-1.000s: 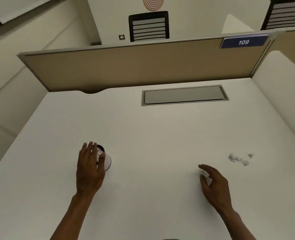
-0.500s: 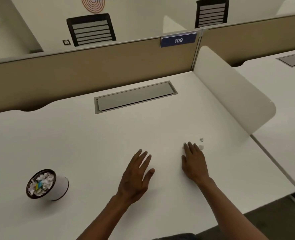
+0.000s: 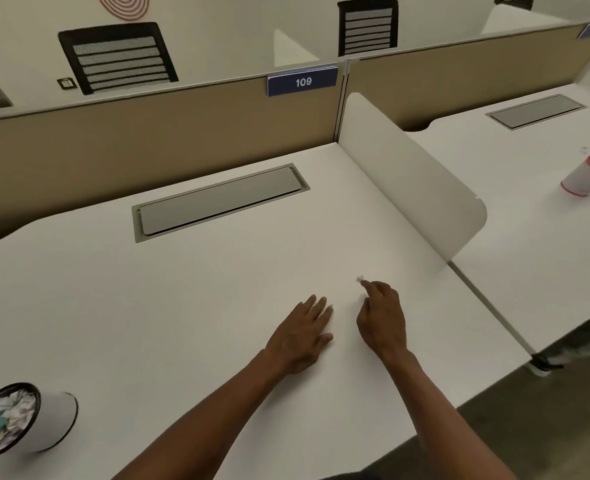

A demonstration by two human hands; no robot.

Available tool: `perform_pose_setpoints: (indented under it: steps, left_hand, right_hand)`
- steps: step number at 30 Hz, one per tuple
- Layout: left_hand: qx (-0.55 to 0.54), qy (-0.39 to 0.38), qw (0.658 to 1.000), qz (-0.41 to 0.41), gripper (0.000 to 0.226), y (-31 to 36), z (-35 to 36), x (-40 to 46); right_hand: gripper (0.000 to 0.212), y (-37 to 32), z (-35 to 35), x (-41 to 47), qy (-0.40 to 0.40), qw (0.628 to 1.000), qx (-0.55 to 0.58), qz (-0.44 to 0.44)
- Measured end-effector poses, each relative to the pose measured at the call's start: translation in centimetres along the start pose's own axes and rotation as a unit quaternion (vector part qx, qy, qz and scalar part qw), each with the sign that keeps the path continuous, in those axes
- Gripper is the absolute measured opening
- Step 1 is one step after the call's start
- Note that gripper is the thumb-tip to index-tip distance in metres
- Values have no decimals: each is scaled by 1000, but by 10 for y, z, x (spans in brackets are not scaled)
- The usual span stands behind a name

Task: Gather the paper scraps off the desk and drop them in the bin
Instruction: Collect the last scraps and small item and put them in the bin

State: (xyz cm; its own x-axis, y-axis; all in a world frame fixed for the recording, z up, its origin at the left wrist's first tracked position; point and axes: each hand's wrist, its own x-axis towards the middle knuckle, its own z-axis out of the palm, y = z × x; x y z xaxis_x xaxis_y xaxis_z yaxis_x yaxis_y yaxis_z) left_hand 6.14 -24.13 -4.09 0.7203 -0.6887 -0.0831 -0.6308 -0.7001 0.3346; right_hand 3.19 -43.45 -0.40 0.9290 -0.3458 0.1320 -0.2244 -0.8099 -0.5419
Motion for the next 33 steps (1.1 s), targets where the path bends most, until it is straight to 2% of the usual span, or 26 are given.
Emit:
perform_pose_setpoints:
  steps: [4,9,11,14,17,20,22,25,27,30,33]
  left_hand:
    - [-8,22,1000,8,60,1,10,-10]
    - [-100,91,991,-14,55,8,4,-20]
    - [-167,141,974,-57,52,10,-1,-21]
    - [-221,197,946,-133,48,6,-10,-15]
    - [-247,158,944,-152,59,-5,-15,-9]
    - [-233,66,960,-143,73,-15,-17,-3]
    - [-232,45,961,-144,73,-17,-18,2]
    - [-256,56,954,-146,55,-13,-18,10]
    - [-254,68,953,-147,34,-7,-20,15]
    - [-255,82,953,-142,19,2,-19,21]
    - [-250,100,952,-149,13,7,-15,21]
  right_hand:
    - [51,12,-13,32,-28,999,-21,6]
    - [67,12,-10,54,-187,977,-106,-12]
    - [62,10,-5,52,-206,965,-159,-37]
    - [43,7,2,38,-184,966,-177,-46]
    - [36,4,8,19,-193,967,-154,-57]
    - [39,5,8,8,-198,974,-93,-64]
    - [44,9,3,7,-183,980,-57,-51]
    - [68,13,-4,9,-221,969,-102,-49]
    - [70,11,-4,10,-242,961,-124,-59]
    - [62,1,2,9,-246,962,-100,-72]
    - [36,-11,9,3,-229,967,-69,-92]
